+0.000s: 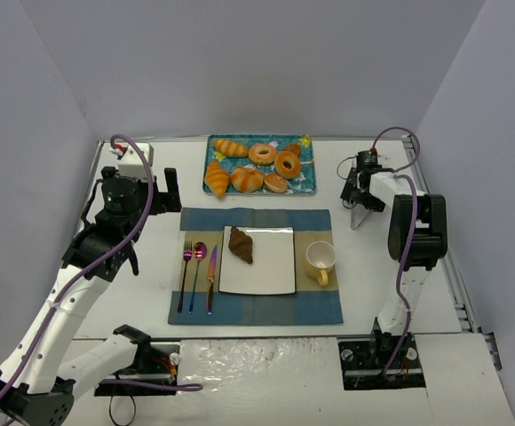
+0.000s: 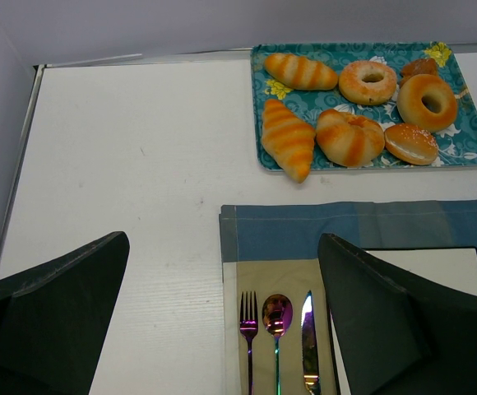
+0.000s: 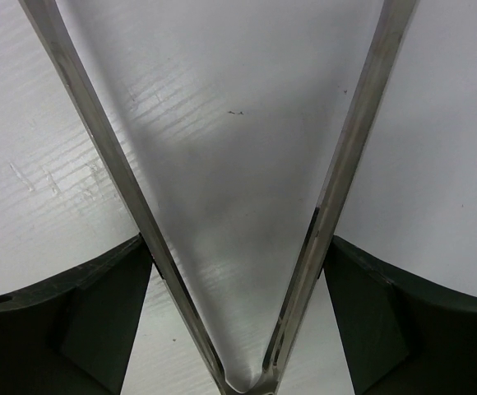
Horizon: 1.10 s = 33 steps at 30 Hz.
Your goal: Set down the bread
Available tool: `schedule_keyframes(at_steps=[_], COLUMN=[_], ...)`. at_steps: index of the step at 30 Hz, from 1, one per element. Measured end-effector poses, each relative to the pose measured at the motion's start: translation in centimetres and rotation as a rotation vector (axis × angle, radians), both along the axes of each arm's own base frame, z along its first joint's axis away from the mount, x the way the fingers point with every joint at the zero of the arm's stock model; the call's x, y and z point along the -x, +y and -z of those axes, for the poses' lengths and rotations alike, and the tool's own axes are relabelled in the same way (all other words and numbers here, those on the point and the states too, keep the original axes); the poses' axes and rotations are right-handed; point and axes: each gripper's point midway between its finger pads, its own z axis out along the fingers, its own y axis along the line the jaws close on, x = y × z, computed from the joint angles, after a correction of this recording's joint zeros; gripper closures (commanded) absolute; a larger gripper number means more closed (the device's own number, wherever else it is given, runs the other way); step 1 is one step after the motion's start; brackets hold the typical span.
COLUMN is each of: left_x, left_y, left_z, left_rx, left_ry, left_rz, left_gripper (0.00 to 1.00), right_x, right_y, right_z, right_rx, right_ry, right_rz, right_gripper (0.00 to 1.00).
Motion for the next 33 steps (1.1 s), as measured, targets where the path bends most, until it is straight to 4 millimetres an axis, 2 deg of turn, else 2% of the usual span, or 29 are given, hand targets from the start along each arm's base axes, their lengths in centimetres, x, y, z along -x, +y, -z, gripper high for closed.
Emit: schedule_keyframes(at_steps=[10, 19, 22, 27, 30, 33], left_x=[0.0, 0.0, 0.0, 0.0, 0.0, 0.0], left_y=[0.0, 0.0, 0.0, 0.0, 0.0, 0.0], left_z=[0.0, 0.0, 0.0, 0.0, 0.0, 0.0], left_rx=[-0.001, -0.001, -0.001, -0.001, -0.002, -0.002], left_ry=[0.0, 0.0, 0.0, 0.0, 0.0, 0.0], left_rz=[-0.002, -0.002, -0.002, -0.002, -0.002, -0.002], left_gripper=[0.03, 0.03, 0.03, 0.03, 0.03, 0.03], right_x=[0.5, 0.1, 0.0, 0.5, 0.9, 1.5], right_y=[0.0, 0.0, 0.0, 0.4, 1.4, 3.4], right_z=[-0.1, -4.0, -6.0, -10.4, -13.8, -17.7], right_rx=[-0.002, -0.002, -0.003, -0.012, -0.023, -0.042], right_ry=[-0.001, -0.088, -0.131, -0.223, -0.297, -0.388], right_rz=[0.004, 0.007, 0.007, -0.008, -0.042, -0.107], right_gripper=[0.12, 0.09, 0.09, 0.02, 0.0, 0.0])
